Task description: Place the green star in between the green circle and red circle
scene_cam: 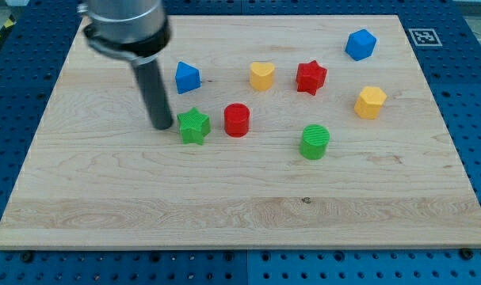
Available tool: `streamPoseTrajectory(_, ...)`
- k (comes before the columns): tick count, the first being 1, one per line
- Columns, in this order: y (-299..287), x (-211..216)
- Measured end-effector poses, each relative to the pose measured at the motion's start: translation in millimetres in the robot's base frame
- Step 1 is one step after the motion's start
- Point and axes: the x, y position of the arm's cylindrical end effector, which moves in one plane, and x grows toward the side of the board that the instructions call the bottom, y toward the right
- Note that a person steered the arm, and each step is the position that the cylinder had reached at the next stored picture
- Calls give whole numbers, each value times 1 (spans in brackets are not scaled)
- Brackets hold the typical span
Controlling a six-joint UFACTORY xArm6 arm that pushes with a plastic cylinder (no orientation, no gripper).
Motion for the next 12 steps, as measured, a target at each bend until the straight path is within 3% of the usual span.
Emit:
streamPoseTrajectory(2,69,35)
streamPoseTrajectory(4,12,49)
streamPoseTrajectory(6,64,77)
streamPoseTrajectory(8,127,66)
streamPoseTrajectory(9,102,66)
streamPoseTrajectory(10,34,58)
streamPoseTrajectory(11,27,38)
streamPoseTrajectory(12,81,33)
